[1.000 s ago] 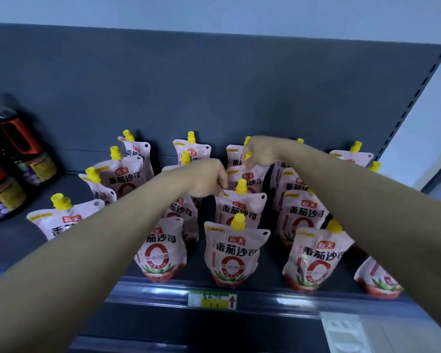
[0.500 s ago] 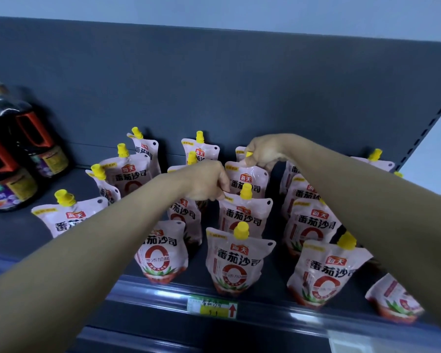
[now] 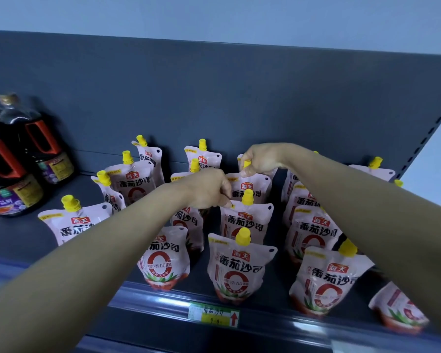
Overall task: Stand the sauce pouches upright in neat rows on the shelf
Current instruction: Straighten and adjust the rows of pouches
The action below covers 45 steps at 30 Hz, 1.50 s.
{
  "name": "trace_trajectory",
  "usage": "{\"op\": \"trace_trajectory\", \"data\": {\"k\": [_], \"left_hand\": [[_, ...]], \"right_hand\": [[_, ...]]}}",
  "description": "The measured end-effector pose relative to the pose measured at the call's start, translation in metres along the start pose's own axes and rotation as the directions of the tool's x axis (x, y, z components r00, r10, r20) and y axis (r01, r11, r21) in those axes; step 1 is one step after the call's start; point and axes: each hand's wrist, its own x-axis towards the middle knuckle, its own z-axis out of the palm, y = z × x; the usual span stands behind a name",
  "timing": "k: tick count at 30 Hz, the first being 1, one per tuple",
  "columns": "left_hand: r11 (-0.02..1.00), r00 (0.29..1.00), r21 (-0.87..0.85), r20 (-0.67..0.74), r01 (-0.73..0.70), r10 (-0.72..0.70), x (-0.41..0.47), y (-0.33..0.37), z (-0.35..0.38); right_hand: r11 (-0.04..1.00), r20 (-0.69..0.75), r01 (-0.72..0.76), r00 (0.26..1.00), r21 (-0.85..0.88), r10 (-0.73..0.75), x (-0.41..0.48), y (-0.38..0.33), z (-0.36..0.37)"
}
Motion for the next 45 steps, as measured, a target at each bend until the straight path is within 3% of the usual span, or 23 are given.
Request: {"op": "trace_trajectory", "data": {"k": [7,10,12,14,20,34,40,45], "left_hand": [[0.994,1.0,-0.106,-0.002,0.024,-0.024,-0.004,0.005,-0.012],[0.998,0.994,-0.057,-0.105,-0.001,-0.005,0.003,0.004,-0.023],[1.0,0.988,-0.016,-0.155,0.012,-0.015,0.013,0.003,-0.027],[0.998,0.986,0.048,-0.164,0.05,-0.041,0.026,0.002,-0.028],[0.98,0.997,0.191,-0.063,0.062,-0.051,0.062,0.002,-0.016],[0.984,0.997,0.169,-0.059,0.065,-0.055,0.075,-0.001,-0.013],[0.985,0.997,0.16,-0.054,0.06,-0.052,0.07,0.002,-0.014],[0.992,0.99,0.107,-0.132,0.061,-0.046,0.058,0.005,-0.029]], "right_hand": [[0.993,0.061,0.02,0.998,0.115,-0.028,-0.007,-0.004,-0.01],[0.955,-0.125,0.109,0.989,0.277,-0.077,-0.011,-0.004,-0.026],[0.972,-0.329,0.127,0.943,0.196,-0.057,-0.01,0.0,-0.035],[0.998,-0.417,0.058,0.908,0.027,-0.042,-0.008,0.006,-0.037],[0.995,-0.238,-0.03,0.971,-0.099,0.006,0.007,0.025,-0.023],[0.994,-0.196,0.081,0.978,0.067,-0.066,0.029,0.034,-0.024],[0.996,-0.164,0.059,0.985,0.074,-0.047,0.031,0.03,-0.026],[0.997,-0.133,0.014,0.991,0.07,-0.005,0.024,0.027,-0.03]]}}
